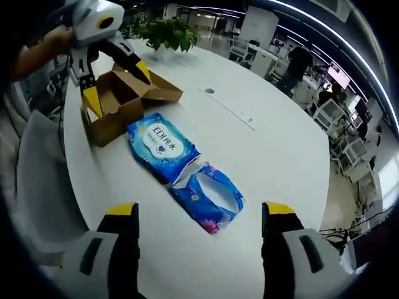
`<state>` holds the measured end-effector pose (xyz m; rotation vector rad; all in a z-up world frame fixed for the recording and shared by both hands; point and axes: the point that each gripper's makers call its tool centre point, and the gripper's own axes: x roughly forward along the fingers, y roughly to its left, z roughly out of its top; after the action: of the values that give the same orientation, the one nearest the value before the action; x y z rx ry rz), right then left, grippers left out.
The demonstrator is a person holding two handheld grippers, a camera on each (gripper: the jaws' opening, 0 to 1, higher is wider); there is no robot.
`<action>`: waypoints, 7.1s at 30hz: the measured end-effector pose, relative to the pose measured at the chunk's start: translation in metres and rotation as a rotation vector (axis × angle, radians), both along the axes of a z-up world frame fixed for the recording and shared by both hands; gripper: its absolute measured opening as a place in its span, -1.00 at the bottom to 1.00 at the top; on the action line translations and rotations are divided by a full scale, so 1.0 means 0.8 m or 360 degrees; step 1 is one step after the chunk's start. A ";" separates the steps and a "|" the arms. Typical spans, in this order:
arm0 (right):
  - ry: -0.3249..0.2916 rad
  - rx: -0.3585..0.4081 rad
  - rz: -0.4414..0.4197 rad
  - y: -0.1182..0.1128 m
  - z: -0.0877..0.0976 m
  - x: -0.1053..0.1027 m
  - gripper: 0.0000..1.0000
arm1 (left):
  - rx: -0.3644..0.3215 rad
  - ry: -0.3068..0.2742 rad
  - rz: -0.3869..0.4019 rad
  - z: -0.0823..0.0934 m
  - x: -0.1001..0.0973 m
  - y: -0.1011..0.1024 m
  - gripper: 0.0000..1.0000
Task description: Operate the shoe box by opening the lid, removing the specified soft item, and placing it in the target area until the item is outside and the box remains undamaged.
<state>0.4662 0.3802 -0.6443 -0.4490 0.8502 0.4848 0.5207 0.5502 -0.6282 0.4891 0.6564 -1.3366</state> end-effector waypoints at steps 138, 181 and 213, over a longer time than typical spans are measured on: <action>0.0517 0.0210 0.1412 0.418 -0.130 0.028 -0.40 | -0.0013 0.0422 0.1600 -0.117 -0.010 0.467 -0.75; 0.0462 0.0231 0.1172 0.410 -0.106 0.044 -0.70 | 0.0026 0.0424 0.1596 -0.120 -0.009 0.472 -0.89; 0.0240 0.0370 0.1093 0.393 -0.026 0.073 -0.71 | 0.0038 0.0431 0.1604 -0.120 -0.009 0.472 -0.89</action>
<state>0.5250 0.6942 -0.6653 -0.4881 0.7585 1.2506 0.5138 0.9275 -0.7239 -0.0441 0.9661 -0.4320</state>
